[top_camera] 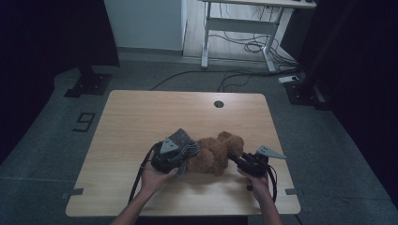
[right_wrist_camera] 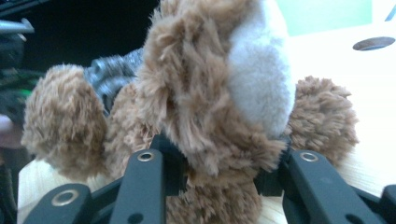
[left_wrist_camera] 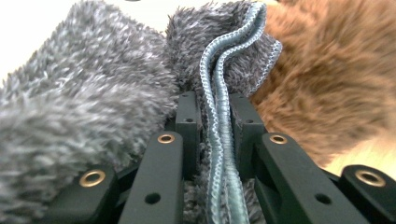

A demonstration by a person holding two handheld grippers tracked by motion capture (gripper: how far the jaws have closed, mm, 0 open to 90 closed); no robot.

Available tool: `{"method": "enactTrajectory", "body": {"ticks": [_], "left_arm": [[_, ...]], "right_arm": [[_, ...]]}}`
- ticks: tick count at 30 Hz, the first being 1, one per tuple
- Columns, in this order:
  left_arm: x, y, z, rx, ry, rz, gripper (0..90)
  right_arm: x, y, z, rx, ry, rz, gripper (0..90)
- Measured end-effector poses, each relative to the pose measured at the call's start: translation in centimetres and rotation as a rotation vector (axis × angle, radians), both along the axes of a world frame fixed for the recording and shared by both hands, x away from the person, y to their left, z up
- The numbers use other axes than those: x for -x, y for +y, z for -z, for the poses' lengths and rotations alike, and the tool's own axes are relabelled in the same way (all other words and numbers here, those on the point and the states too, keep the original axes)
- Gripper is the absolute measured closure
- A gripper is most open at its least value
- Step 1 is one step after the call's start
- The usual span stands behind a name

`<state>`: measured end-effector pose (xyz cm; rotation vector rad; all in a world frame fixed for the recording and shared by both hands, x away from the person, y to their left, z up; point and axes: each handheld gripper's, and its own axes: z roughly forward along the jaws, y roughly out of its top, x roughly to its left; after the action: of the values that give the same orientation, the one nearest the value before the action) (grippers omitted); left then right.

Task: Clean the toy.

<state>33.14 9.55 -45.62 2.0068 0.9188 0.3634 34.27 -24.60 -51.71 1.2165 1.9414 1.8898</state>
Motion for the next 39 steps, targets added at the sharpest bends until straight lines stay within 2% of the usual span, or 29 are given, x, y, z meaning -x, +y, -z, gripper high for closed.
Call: {"method": "enactTrajectory", "body": {"ticks": [5, 8, 10, 13, 16, 18, 21, 28, 34, 37, 39], "left_arm": [[-0.4, -1.3, -2.7, 0.012, -0.054, 0.010, 75.9], [-1.0, -3.0, -4.1, 0.026, -0.059, 0.045, 75.8], [-1.5, -4.6, -4.7, 0.022, -0.048, 0.087, 75.7], [-1.9, -7.3, -4.5, -0.008, -0.032, 0.142, 75.7], [-2.1, -9.5, -3.1, -0.073, -0.004, 0.197, 75.7], [-2.0, -10.2, -2.0, -0.095, 0.010, 0.207, 75.8], [-1.9, -10.0, -1.1, -0.100, 0.003, 0.195, 76.6], [-0.8, -8.2, -0.5, -0.117, -0.020, 0.169, 77.6], [-0.4, -5.4, 0.2, -0.077, 0.011, 0.139, 77.6], [-0.6, -4.5, 0.4, -0.043, 0.033, 0.131, 77.7], [-0.6, -4.5, 0.5, -0.045, 0.030, 0.130, 77.8]], "right_arm": [[-0.2, -0.2, 0.3, 0.013, 0.022, 0.020, 63.2], [-0.2, -0.2, 0.3, 0.016, 0.025, 0.012, 64.5], [-0.1, -0.1, 0.2, 0.024, 0.018, 0.009, 65.1], [-0.1, 0.0, 0.3, 0.021, 0.020, 0.008, 65.4], [-0.2, -0.1, 0.3, 0.012, 0.032, 0.012, 65.5], [-0.2, -0.1, 0.3, 0.009, 0.037, 0.018, 65.5], [-0.3, -0.2, 0.4, 0.022, 0.053, 0.029, 65.7], [-0.5, -0.2, 0.5, 0.016, 0.072, 0.044, 65.8], [-0.6, -0.4, 0.6, 0.011, 0.077, 0.044, 65.0], [-0.6, -0.2, 0.5, 0.013, 0.064, 0.041, 58.3], [-0.4, -0.2, 0.3, 0.019, 0.039, 0.041, 51.1]]}}
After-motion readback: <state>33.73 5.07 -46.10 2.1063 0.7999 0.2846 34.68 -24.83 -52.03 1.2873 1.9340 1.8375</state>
